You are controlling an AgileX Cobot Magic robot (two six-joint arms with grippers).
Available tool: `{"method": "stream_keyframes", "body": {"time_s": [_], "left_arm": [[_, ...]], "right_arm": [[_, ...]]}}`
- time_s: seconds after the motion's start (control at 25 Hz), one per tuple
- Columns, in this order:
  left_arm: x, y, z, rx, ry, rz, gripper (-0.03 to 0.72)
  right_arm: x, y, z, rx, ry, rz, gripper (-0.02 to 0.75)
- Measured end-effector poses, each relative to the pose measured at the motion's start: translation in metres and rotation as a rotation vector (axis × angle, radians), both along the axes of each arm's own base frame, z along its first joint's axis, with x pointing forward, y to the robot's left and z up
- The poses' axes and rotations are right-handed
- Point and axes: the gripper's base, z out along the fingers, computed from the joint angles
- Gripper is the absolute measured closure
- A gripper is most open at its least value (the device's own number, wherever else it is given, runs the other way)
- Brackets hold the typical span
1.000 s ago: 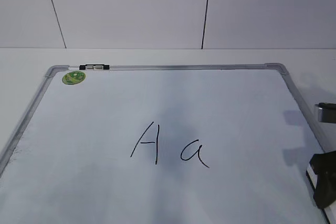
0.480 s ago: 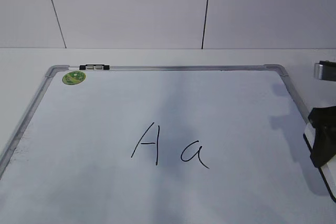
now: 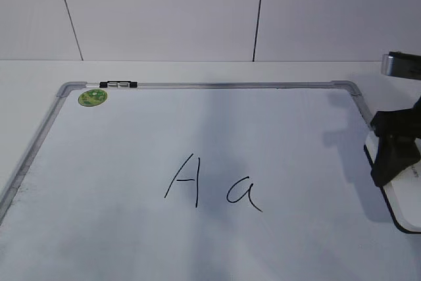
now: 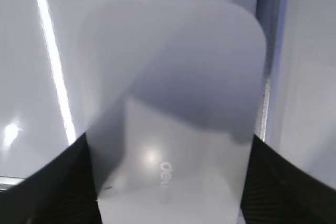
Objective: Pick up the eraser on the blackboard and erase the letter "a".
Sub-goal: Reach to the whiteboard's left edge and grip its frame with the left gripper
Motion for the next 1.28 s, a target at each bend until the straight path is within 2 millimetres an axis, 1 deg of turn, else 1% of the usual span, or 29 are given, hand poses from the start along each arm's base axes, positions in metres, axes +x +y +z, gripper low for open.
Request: {"method": "stream_keyframes", "body": {"time_s": [0.16, 0.44, 0.52, 0.64, 0.84, 0.92, 1.0, 1.08, 1.28], "left_arm": [[0.0, 0.0, 0.0, 0.0, 0.0, 0.0, 0.454], [0.0, -0.003, 0.001, -0.038, -0.007, -0.03, 0.454], [0.0, -0.003, 0.001, -0.038, -0.006, -0.032, 0.453], [0.004, -0.003, 0.001, -0.042, 0.016, -0.033, 0.451], [0.031, -0.002, 0.0, -0.058, 0.181, -0.034, 0.449], [0.042, -0.002, -0.001, -0.063, 0.234, -0.036, 0.449], [0.054, -0.002, -0.002, -0.073, 0.29, -0.034, 0.449], [0.067, -0.002, -0.003, -0.087, 0.337, -0.033, 0.449], [0.107, -0.001, 0.009, -0.116, 0.428, -0.025, 0.449]], "right_arm": [[0.003, 0.013, 0.001, -0.017, -0.005, 0.054, 0.202], [0.015, 0.024, 0.014, -0.027, -0.056, 0.091, 0.202], [0.017, 0.029, 0.014, -0.028, -0.059, 0.108, 0.202], [0.02, 0.036, 0.01, -0.03, -0.044, 0.128, 0.202], [0.023, 0.046, -0.003, -0.038, -0.002, 0.157, 0.202], [0.025, 0.048, -0.006, -0.035, 0.004, 0.158, 0.202], [0.028, 0.049, -0.005, -0.03, -0.001, 0.156, 0.202], [0.031, 0.051, 0.001, -0.015, -0.019, 0.152, 0.202], [0.036, 0.054, 0.01, 0.016, -0.052, 0.143, 0.202]]}}
